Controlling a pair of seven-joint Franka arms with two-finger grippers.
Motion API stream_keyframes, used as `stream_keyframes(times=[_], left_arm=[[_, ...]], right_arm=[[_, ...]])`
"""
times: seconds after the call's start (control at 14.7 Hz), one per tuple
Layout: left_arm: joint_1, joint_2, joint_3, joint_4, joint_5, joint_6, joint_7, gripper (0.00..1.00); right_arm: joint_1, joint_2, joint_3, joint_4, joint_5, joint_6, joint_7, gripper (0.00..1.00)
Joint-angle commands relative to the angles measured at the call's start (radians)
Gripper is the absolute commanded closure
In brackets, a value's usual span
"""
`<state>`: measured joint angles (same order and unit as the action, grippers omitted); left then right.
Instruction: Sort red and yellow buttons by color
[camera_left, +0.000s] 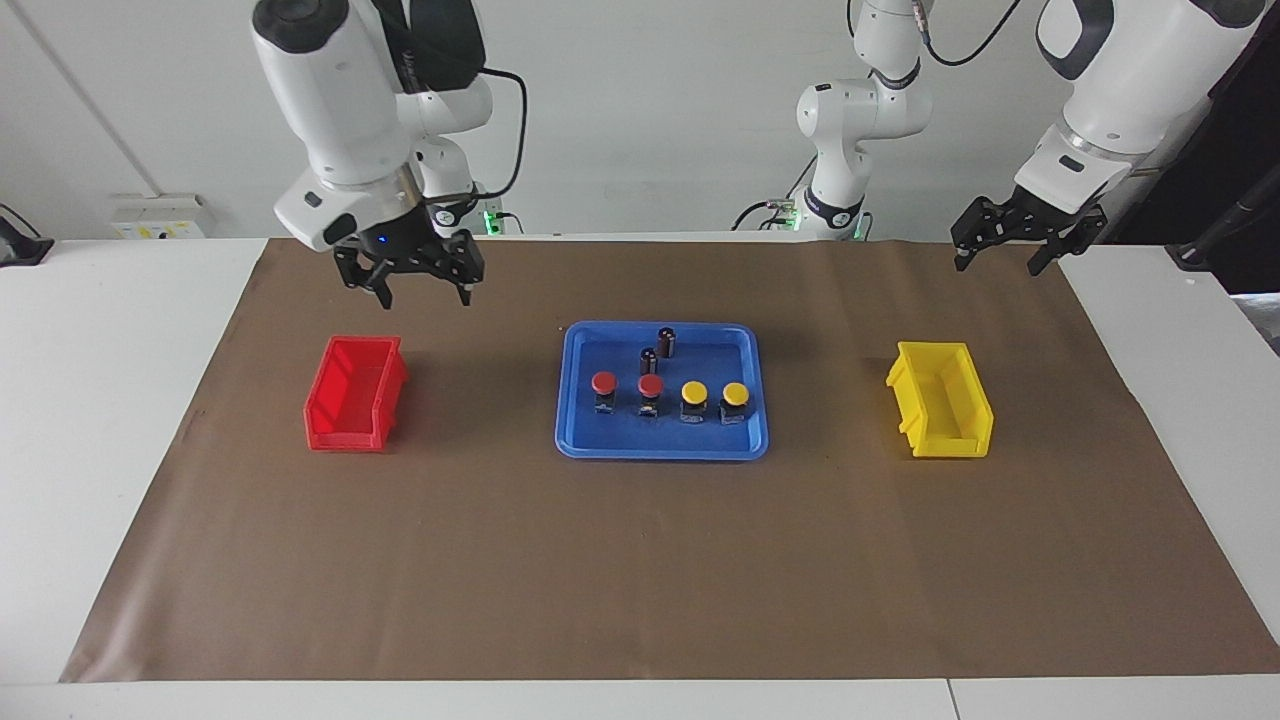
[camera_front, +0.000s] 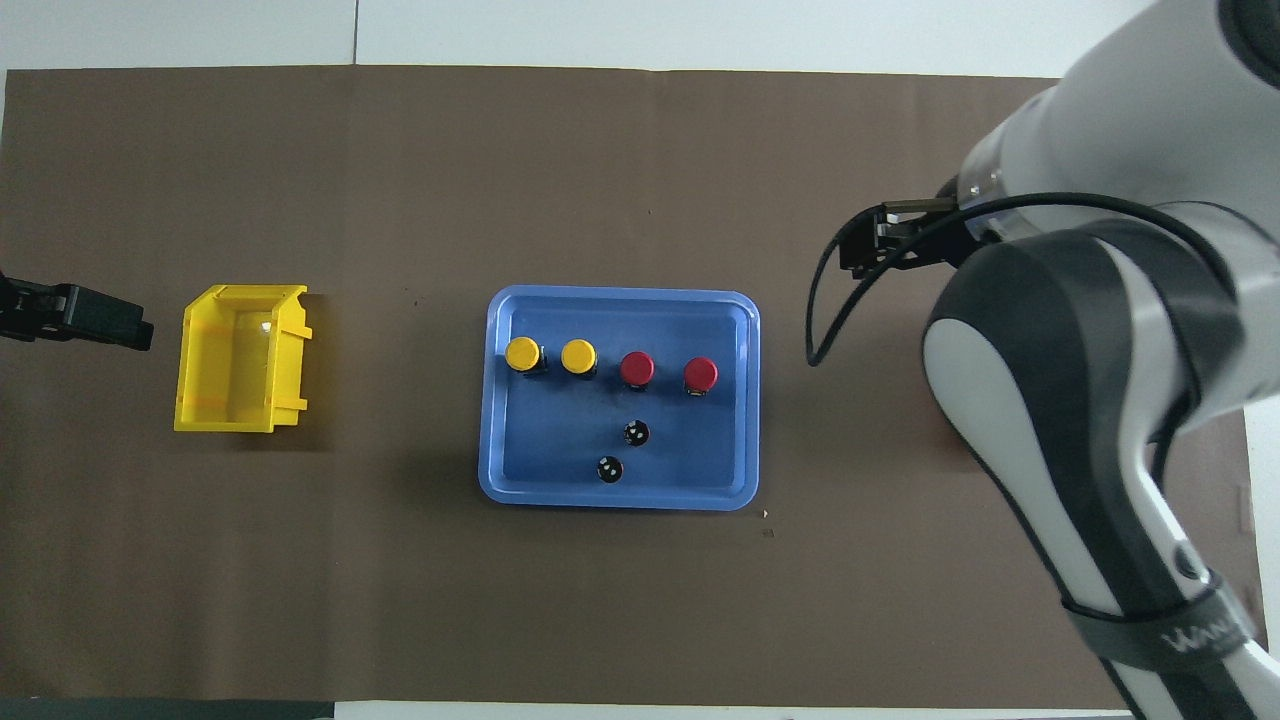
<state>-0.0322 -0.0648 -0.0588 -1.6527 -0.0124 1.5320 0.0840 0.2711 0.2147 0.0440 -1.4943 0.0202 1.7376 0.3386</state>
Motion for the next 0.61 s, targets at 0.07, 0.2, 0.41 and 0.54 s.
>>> stream_keyframes(times=[0.07,0.2,0.41,0.54], left_arm=[[0.012,-0.013,-0.003,-0.001,-0.017,-0.019,0.014,0.00],[0.012,-0.013,-0.003,-0.001,-0.017,-0.018,0.014,0.00],[0.012,-0.013,-0.003,-0.001,-0.017,-0.019,0.014,0.00],[0.012,-0.013,-0.003,-0.001,-0.017,-0.019,0.014,0.00]], right_arm=[[0.094,0.072,-0.001,-0.066,0.014,0.143,0.115,0.00],[0.141,0.106,-0.003,-0.084,0.012,0.174,0.155,0.00],[0.161,0.068,-0.001,-0.238,0.011,0.291,0.165,0.00],[0.169,0.045,-0.001,-0.340,0.011,0.387,0.181,0.00]])
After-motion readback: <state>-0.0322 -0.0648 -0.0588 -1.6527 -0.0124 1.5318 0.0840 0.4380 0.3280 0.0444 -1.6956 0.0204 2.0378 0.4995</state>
